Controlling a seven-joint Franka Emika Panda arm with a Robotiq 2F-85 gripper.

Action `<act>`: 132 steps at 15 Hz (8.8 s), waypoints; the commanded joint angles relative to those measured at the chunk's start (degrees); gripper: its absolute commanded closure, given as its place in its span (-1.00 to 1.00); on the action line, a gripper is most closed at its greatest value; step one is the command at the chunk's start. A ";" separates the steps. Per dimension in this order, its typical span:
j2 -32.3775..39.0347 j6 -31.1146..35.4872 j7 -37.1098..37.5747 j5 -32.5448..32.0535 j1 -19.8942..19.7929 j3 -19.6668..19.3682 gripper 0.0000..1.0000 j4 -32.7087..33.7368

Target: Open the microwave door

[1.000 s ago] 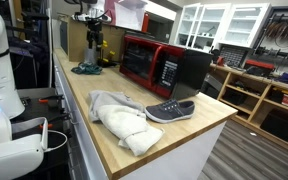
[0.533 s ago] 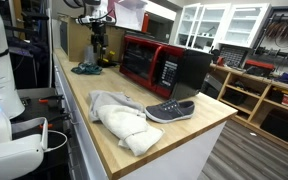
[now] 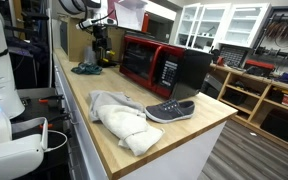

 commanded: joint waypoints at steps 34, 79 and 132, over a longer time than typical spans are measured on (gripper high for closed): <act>7.21 20.85 26.75 -37.71 -9.87 -14.68 -1.00 3.22; 17.14 13.82 76.21 -94.84 -8.91 -11.76 0.91 9.21; -1.81 69.95 58.45 -84.52 -3.56 -42.31 -1.00 4.74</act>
